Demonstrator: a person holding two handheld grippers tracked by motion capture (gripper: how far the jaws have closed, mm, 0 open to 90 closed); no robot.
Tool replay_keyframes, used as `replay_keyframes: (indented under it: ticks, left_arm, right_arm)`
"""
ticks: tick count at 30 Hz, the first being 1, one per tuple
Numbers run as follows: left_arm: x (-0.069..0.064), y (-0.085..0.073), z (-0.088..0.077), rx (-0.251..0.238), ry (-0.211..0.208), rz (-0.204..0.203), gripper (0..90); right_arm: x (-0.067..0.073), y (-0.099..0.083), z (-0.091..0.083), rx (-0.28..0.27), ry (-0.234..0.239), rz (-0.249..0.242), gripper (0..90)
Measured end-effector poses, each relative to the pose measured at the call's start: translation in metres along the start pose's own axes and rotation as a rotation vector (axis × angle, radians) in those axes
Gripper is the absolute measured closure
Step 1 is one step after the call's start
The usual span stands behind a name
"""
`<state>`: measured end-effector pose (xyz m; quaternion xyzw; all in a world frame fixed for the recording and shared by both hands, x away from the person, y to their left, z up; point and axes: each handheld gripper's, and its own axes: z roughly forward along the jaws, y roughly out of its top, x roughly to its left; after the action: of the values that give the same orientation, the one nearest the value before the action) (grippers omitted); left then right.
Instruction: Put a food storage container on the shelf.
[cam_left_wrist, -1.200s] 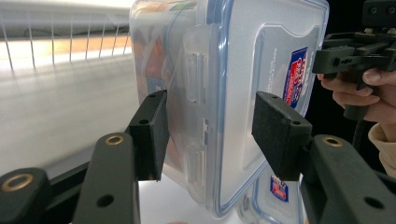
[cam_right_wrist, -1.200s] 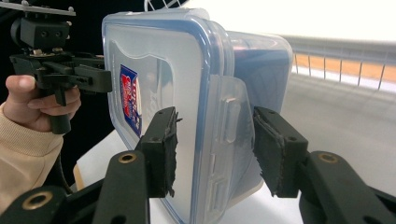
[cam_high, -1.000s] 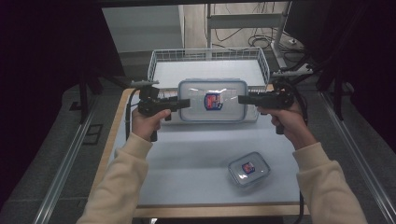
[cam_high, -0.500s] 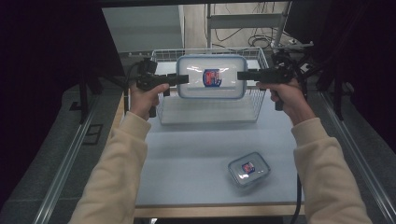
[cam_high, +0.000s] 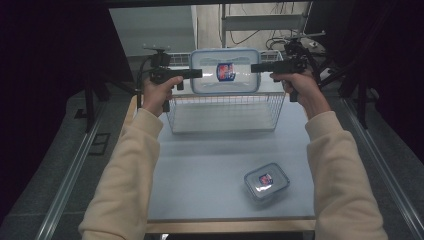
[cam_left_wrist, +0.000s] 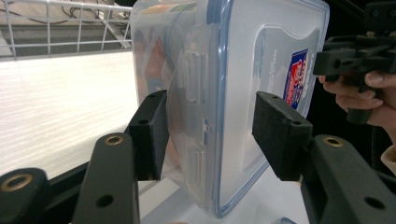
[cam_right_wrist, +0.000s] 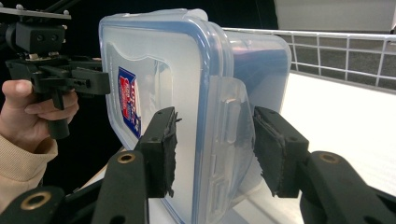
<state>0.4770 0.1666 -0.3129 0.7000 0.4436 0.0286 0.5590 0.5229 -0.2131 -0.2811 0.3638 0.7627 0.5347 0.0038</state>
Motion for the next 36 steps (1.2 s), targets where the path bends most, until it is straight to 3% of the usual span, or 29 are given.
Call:
replay_keyframes:
  ticks: [6, 10, 13, 17, 21, 25, 28, 31, 36]
  left_arm:
    - [0.01, 0.001, 0.006, -0.005, -0.002, -0.025, 47.7]
    - [0.013, 0.004, 0.007, -0.005, 0.003, -0.033, 47.8]
    - [0.015, 0.008, 0.009, -0.005, 0.003, -0.064, 47.4]
    - [0.017, 0.011, 0.014, -0.001, 0.015, -0.084, 45.4]
    - [0.023, 0.013, 0.019, -0.026, 0.01, -0.147, 44.0]
    - [0.029, 0.012, 0.027, -0.031, 0.034, -0.183, 35.2]
    - [0.03, 0.01, 0.031, -0.039, 0.066, -0.183, 33.3]
    - [0.029, 0.01, 0.03, -0.045, 0.107, -0.166, 25.7]
    - [0.022, 0.009, 0.02, -0.059, 0.133, -0.118, 27.4]
  right_arm:
    - [-0.01, 0.007, 0.009, 0.027, 0.0, 0.013, 50.7]
    - [-0.015, 0.007, 0.013, 0.02, 0.003, 0.033, 50.1]
    - [-0.017, 0.007, 0.016, 0.006, -0.005, 0.063, 49.2]
    - [-0.019, 0.009, 0.019, -0.006, -0.027, 0.097, 47.7]
    - [-0.021, 0.009, 0.023, -0.006, -0.058, 0.132, 46.1]
    - [-0.022, 0.009, 0.029, 0.0, -0.113, 0.156, 44.8]
    - [-0.021, 0.008, 0.032, -0.016, -0.162, 0.165, 41.0]
    - [-0.017, 0.007, 0.03, -0.027, -0.164, 0.168, 40.5]
    - [-0.009, 0.009, 0.017, -0.045, -0.165, 0.137, 40.2]
